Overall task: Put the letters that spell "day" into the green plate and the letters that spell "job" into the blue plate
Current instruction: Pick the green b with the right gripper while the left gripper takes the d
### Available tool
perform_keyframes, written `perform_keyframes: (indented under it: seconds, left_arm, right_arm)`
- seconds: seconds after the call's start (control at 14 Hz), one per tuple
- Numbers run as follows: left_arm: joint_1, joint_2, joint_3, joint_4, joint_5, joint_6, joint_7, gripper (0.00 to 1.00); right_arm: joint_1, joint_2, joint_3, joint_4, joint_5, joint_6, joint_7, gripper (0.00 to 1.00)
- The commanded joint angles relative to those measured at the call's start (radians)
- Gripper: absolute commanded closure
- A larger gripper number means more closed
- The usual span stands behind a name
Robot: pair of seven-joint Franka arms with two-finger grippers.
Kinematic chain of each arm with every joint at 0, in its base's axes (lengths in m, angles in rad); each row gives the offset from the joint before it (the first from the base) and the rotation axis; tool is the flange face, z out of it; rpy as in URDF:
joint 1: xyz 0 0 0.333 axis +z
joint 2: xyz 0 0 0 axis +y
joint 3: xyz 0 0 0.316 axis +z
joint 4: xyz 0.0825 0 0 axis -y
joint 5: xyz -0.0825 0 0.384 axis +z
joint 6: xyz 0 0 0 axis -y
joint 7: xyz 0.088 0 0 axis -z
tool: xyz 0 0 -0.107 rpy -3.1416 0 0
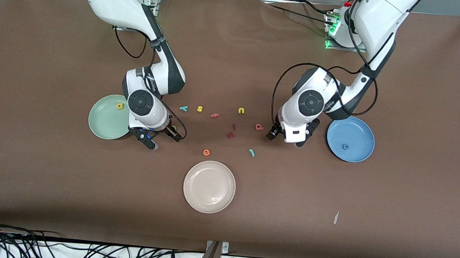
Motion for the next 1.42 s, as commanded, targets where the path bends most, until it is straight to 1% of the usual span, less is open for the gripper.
perform_keyframes:
  seconds: [0.0, 0.14, 0.21, 0.28, 0.36, 0.43, 0.5, 0.64, 0.78, 0.93, 1.07, 1.21, 1.35]
  left_arm:
    - [-0.042, 0.024, 0.010, 0.022, -0.019, 0.066, -0.195, 0.00]
    - [-0.065, 0.044, 0.014, 0.011, -0.013, 0.138, -0.315, 0.00]
    - [-0.083, 0.051, 0.019, 0.006, -0.011, 0.152, -0.357, 0.00]
    - [-0.089, 0.056, 0.019, 0.006, 0.005, 0.160, -0.396, 0.00]
    - [-0.089, 0.064, 0.019, 0.006, 0.040, 0.182, -0.459, 0.00]
    - [-0.091, 0.077, 0.019, 0.005, 0.095, 0.195, -0.524, 0.00]
    - [-0.097, 0.091, 0.019, 0.006, 0.154, 0.195, -0.580, 0.01]
    - [-0.099, 0.104, 0.019, 0.009, 0.244, 0.193, -0.682, 0.06]
    - [-0.099, 0.108, 0.021, 0.012, 0.259, 0.193, -0.730, 0.08]
    - [-0.102, 0.113, 0.022, 0.015, 0.260, 0.193, -0.760, 0.10]
    - [-0.115, 0.125, 0.031, 0.022, 0.278, 0.193, -0.799, 0.14]
    - [-0.123, 0.134, 0.039, 0.023, 0.336, 0.195, -0.858, 0.18]
    - [-0.123, 0.137, 0.039, 0.026, 0.344, 0.195, -0.885, 0.25]
  right_arm:
    - [0.003, 0.024, -0.002, 0.023, 0.040, -0.023, 0.113, 0.02]
    - [0.017, 0.024, -0.002, -0.002, 0.040, -0.021, 0.129, 0.06]
    - [0.020, 0.024, -0.002, -0.005, 0.040, -0.012, 0.130, 0.12]
    - [0.022, 0.024, -0.002, -0.008, 0.040, -0.009, 0.127, 0.25]
    - [0.020, 0.024, -0.002, -0.007, 0.039, -0.011, 0.118, 0.61]
    - [0.020, 0.024, -0.002, -0.008, 0.039, -0.011, 0.114, 0.75]
    - [0.020, 0.027, -0.002, -0.010, 0.039, -0.011, 0.114, 0.78]
    - [0.020, 0.032, -0.002, -0.013, 0.034, -0.011, 0.112, 0.80]
    - [0.020, 0.035, -0.002, -0.013, 0.034, -0.014, 0.114, 0.84]
    - [0.020, 0.026, -0.004, -0.001, 0.025, -0.021, 0.094, 0.84]
    - [0.016, 0.000, -0.012, 0.018, 0.017, -0.085, 0.049, 0.84]
    - [0.016, -0.041, -0.054, 0.019, 0.008, -0.173, -0.050, 0.84]
    - [0.013, -0.089, -0.119, 0.015, 0.011, -0.282, -0.218, 0.84]
